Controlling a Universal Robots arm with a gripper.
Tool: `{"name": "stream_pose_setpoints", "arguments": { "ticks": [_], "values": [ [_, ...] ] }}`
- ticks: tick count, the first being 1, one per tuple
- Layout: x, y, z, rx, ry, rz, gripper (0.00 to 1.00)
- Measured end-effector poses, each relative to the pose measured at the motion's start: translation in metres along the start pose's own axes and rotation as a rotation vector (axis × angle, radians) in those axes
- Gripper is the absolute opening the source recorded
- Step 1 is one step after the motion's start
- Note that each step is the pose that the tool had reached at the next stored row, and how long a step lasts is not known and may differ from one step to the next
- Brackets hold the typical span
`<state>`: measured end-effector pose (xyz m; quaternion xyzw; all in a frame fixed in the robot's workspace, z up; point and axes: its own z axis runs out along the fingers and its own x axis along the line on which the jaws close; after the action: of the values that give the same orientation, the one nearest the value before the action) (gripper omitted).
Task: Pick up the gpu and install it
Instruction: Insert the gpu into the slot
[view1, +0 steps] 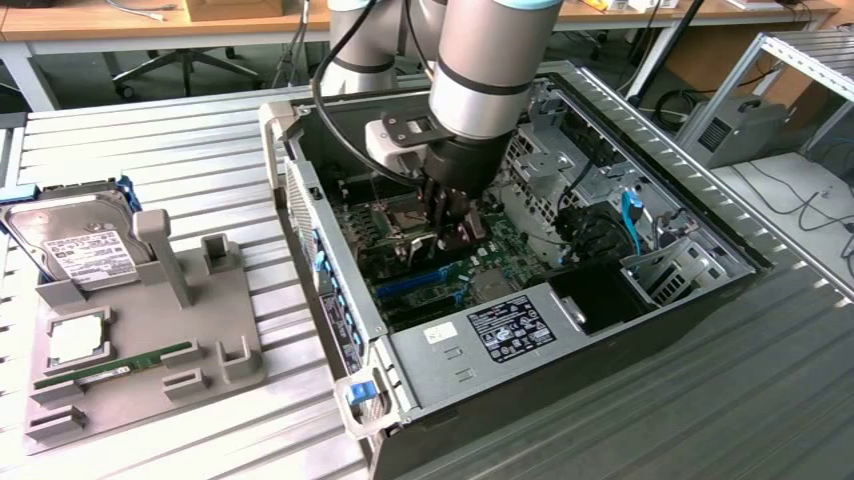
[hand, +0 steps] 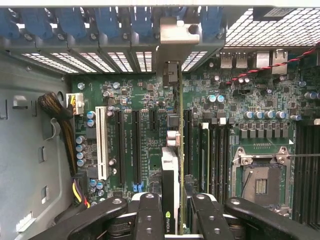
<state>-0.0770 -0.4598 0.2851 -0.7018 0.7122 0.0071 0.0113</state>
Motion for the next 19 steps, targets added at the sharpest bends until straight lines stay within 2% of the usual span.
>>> {"name": "stream_pose_setpoints", "arguments": {
  "ticks": [10, 19],
  "values": [
    [0.0001, 0.0001, 0.0073, -0.0001, 0.0001, 0.000, 0.27],
    [0.0002, 0.0041, 0.0075, 0.0000, 0.0000, 0.000, 0.27]
  ]
}}
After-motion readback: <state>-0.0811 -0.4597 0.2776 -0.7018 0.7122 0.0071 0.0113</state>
